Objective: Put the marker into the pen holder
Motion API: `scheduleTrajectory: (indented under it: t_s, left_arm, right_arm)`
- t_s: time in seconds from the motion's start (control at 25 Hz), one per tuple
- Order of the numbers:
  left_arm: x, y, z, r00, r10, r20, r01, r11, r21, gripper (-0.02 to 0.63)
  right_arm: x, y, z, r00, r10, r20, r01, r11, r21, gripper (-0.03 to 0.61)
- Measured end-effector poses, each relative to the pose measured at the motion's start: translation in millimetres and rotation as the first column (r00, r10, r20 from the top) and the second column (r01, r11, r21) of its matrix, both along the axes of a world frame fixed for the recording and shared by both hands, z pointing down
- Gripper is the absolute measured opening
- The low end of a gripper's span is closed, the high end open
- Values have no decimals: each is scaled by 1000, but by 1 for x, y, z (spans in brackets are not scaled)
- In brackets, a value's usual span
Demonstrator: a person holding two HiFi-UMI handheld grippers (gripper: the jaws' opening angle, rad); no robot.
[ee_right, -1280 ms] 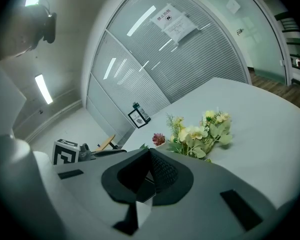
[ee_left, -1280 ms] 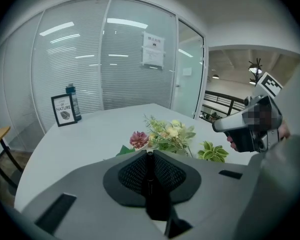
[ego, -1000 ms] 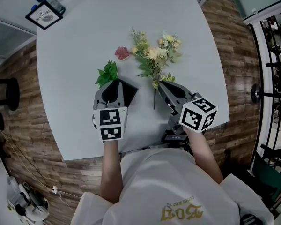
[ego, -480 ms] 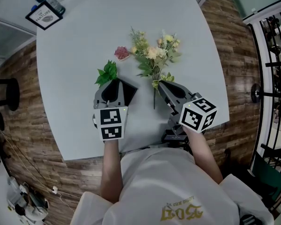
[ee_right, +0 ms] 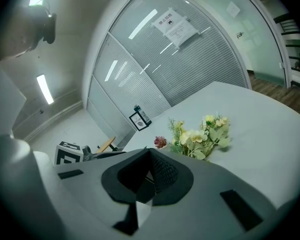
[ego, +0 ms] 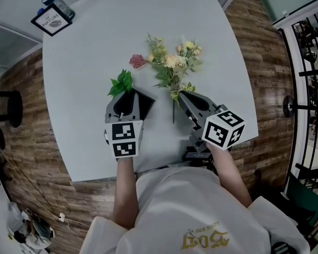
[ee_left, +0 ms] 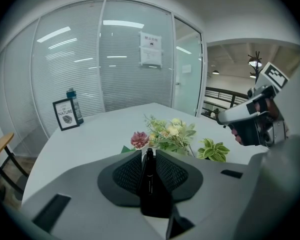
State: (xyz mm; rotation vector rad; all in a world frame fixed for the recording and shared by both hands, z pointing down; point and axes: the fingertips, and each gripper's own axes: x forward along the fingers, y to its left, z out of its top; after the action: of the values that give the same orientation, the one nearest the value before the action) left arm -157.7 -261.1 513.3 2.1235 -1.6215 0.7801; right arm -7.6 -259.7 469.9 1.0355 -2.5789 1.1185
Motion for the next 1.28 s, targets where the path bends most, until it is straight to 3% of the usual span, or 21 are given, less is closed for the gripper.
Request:
scheduleTrajectory:
  t_s: [0.4, 1.0, 1.28]
  left_arm:
    - [-7, 21, -26, 1000, -28, -8, 29, 998, 62, 78]
    - [-11, 76, -82, 986, -54, -160, 84, 979, 187, 35]
    - [-6, 99, -108, 964, -35, -263, 103, 963, 248, 20]
  right_arm:
    - [-3, 18, -22, 999, -16, -30, 19, 997, 79, 17]
    - [-11, 60, -73, 997, -29, -74, 47, 966, 255, 17]
    - [-10, 76, -94, 998, -20, -65, 40, 947, 318, 17]
